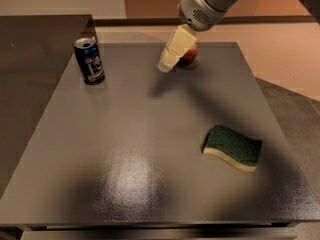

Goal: Pick pepsi can

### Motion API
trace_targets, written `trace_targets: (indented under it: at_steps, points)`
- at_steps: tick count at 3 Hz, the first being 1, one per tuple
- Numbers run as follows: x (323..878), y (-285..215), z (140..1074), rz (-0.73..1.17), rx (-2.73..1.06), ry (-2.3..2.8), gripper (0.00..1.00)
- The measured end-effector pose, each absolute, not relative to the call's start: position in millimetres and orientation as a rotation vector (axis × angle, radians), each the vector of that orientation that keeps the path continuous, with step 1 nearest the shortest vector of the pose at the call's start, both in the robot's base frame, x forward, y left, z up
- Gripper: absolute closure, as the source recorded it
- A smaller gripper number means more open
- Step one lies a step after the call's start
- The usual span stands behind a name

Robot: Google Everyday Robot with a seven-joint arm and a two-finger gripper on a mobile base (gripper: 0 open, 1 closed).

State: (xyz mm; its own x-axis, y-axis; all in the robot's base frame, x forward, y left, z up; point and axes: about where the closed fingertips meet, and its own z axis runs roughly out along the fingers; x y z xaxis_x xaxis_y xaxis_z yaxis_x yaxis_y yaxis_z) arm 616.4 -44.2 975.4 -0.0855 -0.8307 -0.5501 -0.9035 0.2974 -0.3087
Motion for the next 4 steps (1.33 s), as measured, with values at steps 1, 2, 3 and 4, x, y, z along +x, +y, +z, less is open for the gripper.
trace_targets:
  at_steps: [1, 2, 3, 4]
  points:
    - [642.1, -9.2, 956.0, 0.225, -1.550, 1.919, 0.00]
    - [659.4, 18.2, 941.8, 0.284, -1.551, 1.915, 0.00]
    - [670.7, 48.6, 929.0, 0.347, -1.564, 1.902, 0.00]
    - [672.8, 78.1, 917.3, 0.423, -1.585, 1.877, 0.00]
